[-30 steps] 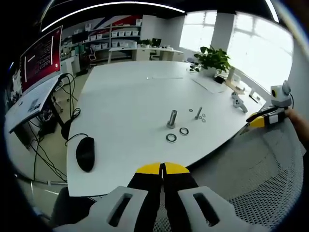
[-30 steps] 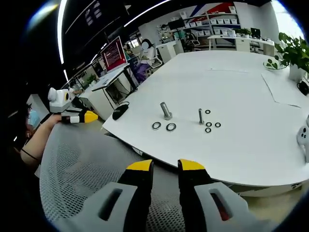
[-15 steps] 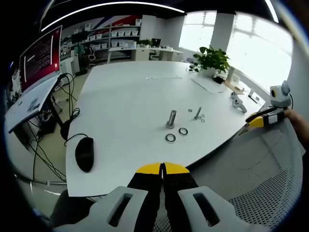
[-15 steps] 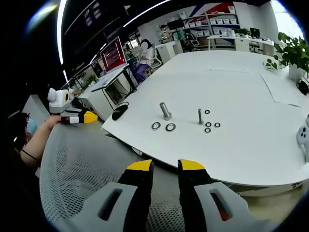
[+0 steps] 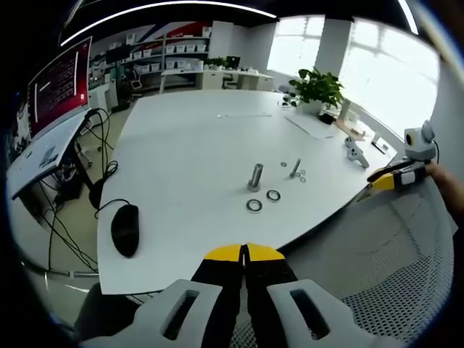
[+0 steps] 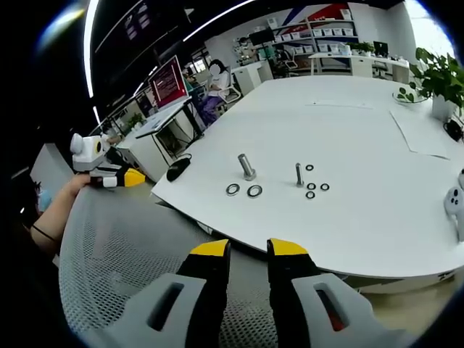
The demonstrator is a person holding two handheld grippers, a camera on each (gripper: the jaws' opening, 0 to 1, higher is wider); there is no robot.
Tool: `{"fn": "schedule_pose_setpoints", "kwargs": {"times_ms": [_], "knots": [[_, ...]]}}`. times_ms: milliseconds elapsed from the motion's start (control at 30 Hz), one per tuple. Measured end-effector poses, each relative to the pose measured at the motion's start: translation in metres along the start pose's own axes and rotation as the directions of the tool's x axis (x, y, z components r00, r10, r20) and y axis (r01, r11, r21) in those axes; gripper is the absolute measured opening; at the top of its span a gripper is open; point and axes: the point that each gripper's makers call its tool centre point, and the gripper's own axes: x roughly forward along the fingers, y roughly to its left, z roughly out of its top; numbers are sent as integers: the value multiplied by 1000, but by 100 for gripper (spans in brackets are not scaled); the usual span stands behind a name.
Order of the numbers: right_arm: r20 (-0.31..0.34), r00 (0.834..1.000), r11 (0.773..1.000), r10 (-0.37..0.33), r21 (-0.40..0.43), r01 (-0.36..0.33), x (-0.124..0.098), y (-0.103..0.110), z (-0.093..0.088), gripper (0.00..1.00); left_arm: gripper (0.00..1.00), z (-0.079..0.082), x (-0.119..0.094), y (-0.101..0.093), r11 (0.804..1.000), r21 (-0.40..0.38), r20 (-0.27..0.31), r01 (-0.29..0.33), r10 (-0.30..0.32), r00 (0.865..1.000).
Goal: Place the washer onto the threaded stud by aligning its center hole with the stud, sliding it down to the base, and recovering from edge contact or off-axis alignment until the washer reaches the visible bottom stop.
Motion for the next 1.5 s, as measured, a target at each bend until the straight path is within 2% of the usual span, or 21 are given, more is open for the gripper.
{"fn": "schedule_pose_setpoints", "kwargs": {"times_ms": [700,867,1067,1500], "knots": [[-5,1000,1000,-17,10,17,1,-3,0,23,0,5,0,-1,1000,12,33,13,-13,999],[-23,1000,1000,-8,-3,8,1,-1,-2,23,0,6,0,-2,1000,24,34,20,-21,999],[-15,1000,1000,-12,2,12,1,-1,-1,23,0,5,1,-2,999,24,22,21,-21,1000],[-8,1000,1000,-30,9,30,1,-6,-1,23,0,12,0,-7,998,49,60,44,-47,997]]}}
